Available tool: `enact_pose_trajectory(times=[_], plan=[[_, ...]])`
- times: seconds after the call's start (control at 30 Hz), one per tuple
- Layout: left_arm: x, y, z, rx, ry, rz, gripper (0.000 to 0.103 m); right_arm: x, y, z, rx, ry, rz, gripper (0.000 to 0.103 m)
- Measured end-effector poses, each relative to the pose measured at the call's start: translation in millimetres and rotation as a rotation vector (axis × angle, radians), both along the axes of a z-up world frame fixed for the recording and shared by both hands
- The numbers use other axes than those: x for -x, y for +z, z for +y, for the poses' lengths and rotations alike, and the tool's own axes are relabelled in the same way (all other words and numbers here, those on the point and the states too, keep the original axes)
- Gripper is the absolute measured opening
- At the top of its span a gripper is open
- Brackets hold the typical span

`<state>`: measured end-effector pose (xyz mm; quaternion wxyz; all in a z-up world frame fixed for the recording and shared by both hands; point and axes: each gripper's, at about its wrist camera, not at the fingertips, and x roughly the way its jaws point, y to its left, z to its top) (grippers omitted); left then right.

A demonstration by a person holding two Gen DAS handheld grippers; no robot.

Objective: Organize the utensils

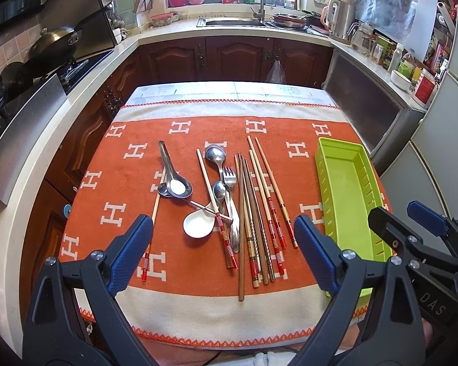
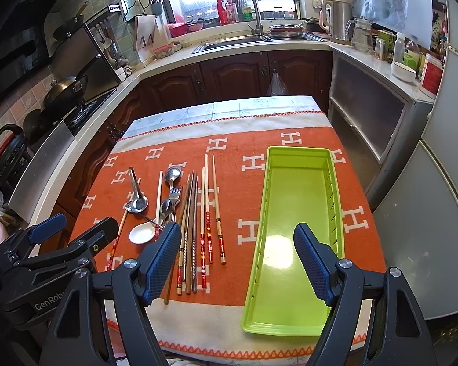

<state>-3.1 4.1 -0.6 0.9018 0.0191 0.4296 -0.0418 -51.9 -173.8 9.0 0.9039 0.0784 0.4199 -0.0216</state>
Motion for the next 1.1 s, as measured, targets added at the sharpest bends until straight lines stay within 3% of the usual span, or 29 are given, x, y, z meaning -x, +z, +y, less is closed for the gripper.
enact_pose_trajectory(times=[0.5,0.73,1.1], plan=[[0,1,-4,-0.02,0.002,0.009,0.092,-2,-7,1,-0.004,-0.004,0.019,0.077],[-6,-8,-4,0.0,-0.009,0.062,0.092,-3,-9,-1,-0.004,-0.008,0.03,0.077],[-12,-15,-2,-0.017,-0.002,0.075,0.092,-13,-9,4,0.011,-0.003,0.049,0.077]])
